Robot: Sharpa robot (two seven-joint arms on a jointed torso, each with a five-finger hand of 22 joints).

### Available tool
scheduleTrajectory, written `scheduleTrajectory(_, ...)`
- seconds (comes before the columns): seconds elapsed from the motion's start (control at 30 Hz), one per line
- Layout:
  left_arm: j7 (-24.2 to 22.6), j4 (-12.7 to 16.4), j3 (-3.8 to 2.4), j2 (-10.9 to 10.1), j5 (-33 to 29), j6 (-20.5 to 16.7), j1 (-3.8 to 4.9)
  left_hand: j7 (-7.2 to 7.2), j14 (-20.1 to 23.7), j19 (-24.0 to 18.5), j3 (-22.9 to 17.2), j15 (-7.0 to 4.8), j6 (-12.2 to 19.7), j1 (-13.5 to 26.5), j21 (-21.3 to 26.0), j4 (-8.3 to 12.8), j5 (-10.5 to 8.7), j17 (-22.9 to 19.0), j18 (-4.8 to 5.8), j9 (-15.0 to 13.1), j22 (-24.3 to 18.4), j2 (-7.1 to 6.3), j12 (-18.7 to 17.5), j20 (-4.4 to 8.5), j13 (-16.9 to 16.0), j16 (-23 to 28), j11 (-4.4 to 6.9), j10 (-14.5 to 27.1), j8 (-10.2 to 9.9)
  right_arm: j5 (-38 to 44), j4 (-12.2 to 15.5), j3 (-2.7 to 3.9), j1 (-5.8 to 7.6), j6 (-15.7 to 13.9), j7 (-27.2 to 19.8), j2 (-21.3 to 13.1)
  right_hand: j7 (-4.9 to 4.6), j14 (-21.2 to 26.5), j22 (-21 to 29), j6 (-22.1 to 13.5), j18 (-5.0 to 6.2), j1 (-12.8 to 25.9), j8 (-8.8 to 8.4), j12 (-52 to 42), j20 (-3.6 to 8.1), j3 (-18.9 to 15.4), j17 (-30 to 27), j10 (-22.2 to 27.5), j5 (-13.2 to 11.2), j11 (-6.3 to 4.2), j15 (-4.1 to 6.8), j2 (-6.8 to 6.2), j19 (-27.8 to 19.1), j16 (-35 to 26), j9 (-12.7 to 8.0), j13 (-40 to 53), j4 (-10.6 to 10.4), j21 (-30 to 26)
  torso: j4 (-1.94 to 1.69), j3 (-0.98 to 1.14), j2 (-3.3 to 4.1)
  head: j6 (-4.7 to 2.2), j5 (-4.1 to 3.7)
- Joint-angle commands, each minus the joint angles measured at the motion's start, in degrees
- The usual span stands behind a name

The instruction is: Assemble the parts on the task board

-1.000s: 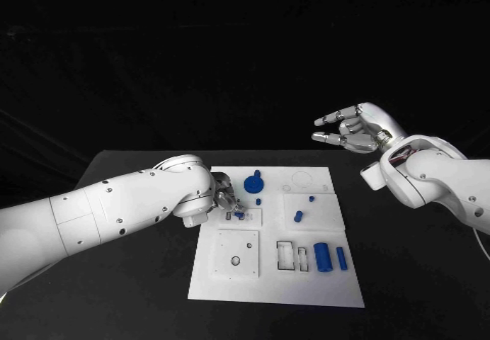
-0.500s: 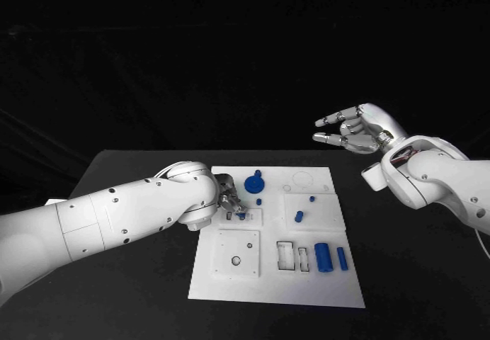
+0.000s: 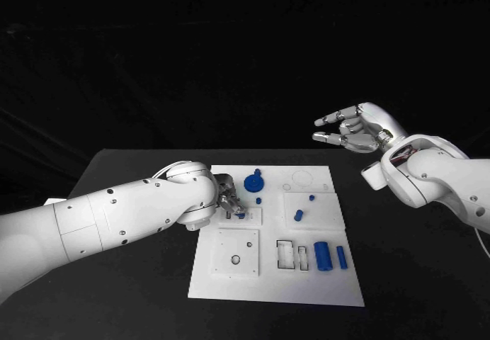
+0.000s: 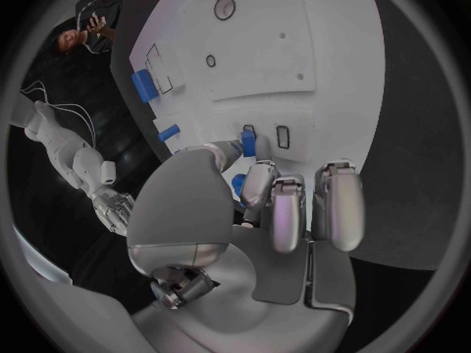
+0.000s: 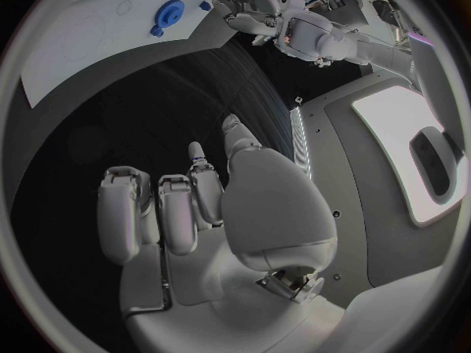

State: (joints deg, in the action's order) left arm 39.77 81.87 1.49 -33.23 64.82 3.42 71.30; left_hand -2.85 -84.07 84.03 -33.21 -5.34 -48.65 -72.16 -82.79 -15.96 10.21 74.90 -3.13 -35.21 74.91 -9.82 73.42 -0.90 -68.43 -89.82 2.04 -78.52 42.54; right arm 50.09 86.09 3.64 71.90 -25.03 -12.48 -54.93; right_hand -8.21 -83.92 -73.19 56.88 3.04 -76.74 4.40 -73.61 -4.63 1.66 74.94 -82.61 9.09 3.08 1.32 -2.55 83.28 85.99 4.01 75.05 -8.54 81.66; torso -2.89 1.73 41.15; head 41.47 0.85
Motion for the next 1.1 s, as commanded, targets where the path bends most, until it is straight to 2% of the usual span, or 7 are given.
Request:
scheduleTrajectory(0.03,2.24,0.04,0.21,-0.11,0.49,2.53,-0.29,0.56,-5.93,1.46,-9.92,0.11,-0.96,-0.13,-0.35,10.38,0.43,15.10,0.55,-0.10,2.85,-0.34,0.21,-0.10,-0.12,-0.18,-0.10,-0.43,0.31,0.36,0.00,0.00,-0.04,0.91,-0.08,0.04,0.02,-4.42,0.00,-0.17,0.45,0.45,0.04,0.11,-0.04,-0.31,7.77,0.39,0.22,0.07,-0.10,0.23,-0.26,-0.18,0.02,4.55,0.05,-0.21,-0.07,-0.02,-0.02,0.06,0.00)
scheduleTrajectory(0.57,2.55,0.05,0.20,-0.03,-0.40,2.95,-0.32,0.57,-5.93,1.50,-10.02,0.10,-1.08,0.02,-0.40,10.49,0.61,15.10,0.56,-0.10,2.94,-0.42,0.38,-0.10,-0.34,-0.18,-0.09,-0.60,0.30,0.35,-0.07,-0.01,-0.08,0.94,-0.16,0.10,0.02,-4.42,0.00,-0.17,0.45,0.45,0.04,0.11,-0.04,-0.31,7.77,0.39,0.22,0.07,-0.10,0.23,-0.26,-0.18,0.02,4.55,0.05,-0.21,-0.05,0.02,-0.02,0.31,0.10)
scheduleTrajectory(0.77,3.10,-0.55,0.20,0.34,-1.90,3.47,-0.31,0.75,-5.93,1.50,-9.80,0.06,-1.51,1.70,-0.36,9.91,0.69,15.10,0.55,-0.13,2.93,0.06,0.58,-0.08,-0.60,-0.18,-0.04,-0.92,0.21,0.35,-0.09,-0.01,-0.09,0.96,-0.17,0.14,0.02,-4.42,0.00,-0.17,0.45,0.45,0.04,0.11,-0.04,-0.31,7.77,0.39,0.22,0.07,-0.10,0.23,-0.26,-0.18,0.02,4.55,0.05,-0.21,0.00,0.09,-0.01,0.33,0.24)
scheduleTrajectory(1.0,3.78,-1.26,0.20,0.65,-3.18,4.14,-0.30,1.59,-5.93,1.82,-3.46,-0.39,-3.22,7.53,-0.78,6.78,0.37,15.10,0.71,-0.02,3.80,-0.34,1.15,0.26,-1.30,-0.18,0.58,-1.35,-0.17,0.34,-0.11,-0.01,-0.10,1.01,-0.16,0.19,0.03,-4.40,0.08,-0.17,0.47,0.55,0.05,0.22,-0.03,-0.42,7.64,0.44,0.25,0.07,-0.10,0.24,-0.29,-0.26,0.02,4.47,0.02,-0.26,0.04,0.10,-0.01,0.38,0.27)
scheduleTrajectory(1.1,4.09,-1.54,0.20,0.79,-3.50,4.40,-0.29,1.63,-5.93,1.97,-1.42,-0.47,-3.77,9.49,-0.99,5.21,0.41,15.10,0.79,0.11,4.21,0.08,1.50,0.37,-1.76,-0.18,0.61,-1.56,-0.45,0.34,-0.08,-0.01,-0.10,1.06,-0.14,0.18,0.03,-4.40,0.08,-0.17,0.47,0.55,0.05,0.22,-0.03,-0.42,7.64,0.44,0.25,0.07,-0.10,0.24,-0.29,-0.26,0.02,4.47,0.02,-0.26,0.02,0.10,-0.02,0.37,0.26)
